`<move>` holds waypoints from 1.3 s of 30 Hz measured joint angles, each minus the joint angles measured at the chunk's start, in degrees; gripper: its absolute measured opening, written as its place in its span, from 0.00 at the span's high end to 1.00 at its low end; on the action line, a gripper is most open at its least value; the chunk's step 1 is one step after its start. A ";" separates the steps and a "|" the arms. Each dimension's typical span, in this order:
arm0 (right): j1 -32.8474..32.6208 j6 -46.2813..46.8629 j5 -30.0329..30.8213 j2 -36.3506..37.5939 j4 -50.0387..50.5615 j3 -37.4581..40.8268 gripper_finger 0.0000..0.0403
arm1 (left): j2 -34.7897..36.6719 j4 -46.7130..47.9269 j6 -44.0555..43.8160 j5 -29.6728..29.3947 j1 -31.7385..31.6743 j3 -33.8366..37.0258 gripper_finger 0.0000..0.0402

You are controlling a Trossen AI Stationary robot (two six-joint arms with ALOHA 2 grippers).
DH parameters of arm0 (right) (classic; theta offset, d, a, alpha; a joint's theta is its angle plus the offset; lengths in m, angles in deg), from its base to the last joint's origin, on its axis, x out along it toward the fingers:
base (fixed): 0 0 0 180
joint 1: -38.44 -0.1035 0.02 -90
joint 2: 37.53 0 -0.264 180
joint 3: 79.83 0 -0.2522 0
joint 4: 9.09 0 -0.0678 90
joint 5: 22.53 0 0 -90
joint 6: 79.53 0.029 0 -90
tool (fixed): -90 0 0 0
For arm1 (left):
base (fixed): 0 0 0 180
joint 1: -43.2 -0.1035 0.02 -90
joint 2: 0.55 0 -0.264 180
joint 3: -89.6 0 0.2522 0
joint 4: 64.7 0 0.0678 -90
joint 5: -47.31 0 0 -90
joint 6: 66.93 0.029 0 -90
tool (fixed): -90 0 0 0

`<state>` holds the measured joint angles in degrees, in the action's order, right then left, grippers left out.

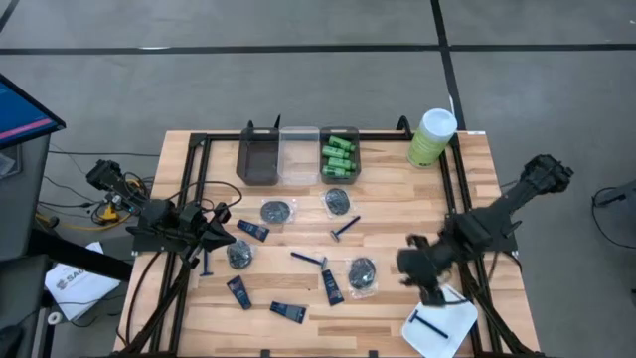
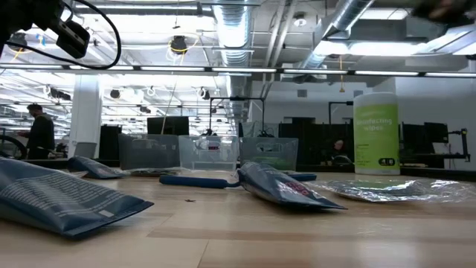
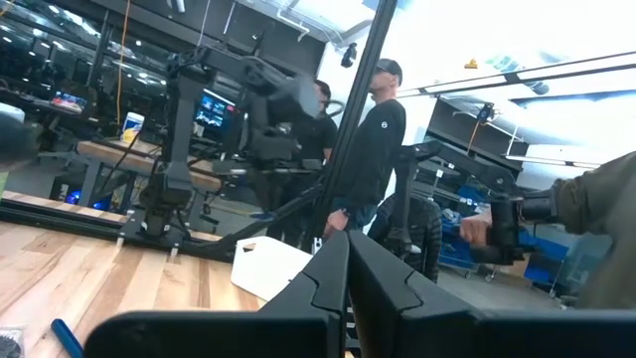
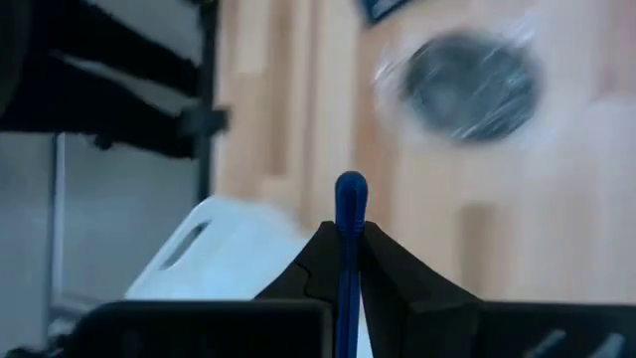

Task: Pick & Place Travel size toiletries
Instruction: Put the blue razor into the white bin

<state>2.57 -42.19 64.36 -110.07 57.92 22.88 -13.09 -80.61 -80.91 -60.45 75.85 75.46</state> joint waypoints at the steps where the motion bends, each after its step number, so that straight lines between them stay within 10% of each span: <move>1: -2.33 2.60 0.06 -0.09 -0.04 0.11 0.96 | 0.00 0.01 0.00 0.02 0.01 0.01 0.99; 13: -15.81 13.14 1.82 -11.58 0.44 0.26 0.95 | 0.00 0.00 0.00 0.01 -0.01 0.00 0.99; 39: -18.40 12.00 -2.05 -18.12 -6.32 0.24 0.79 | 0.00 -0.02 0.00 0.02 0.00 0.02 0.99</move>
<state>-15.83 -30.19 62.31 -128.19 51.60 23.12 -13.09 -80.63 -80.91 -60.42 75.85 75.48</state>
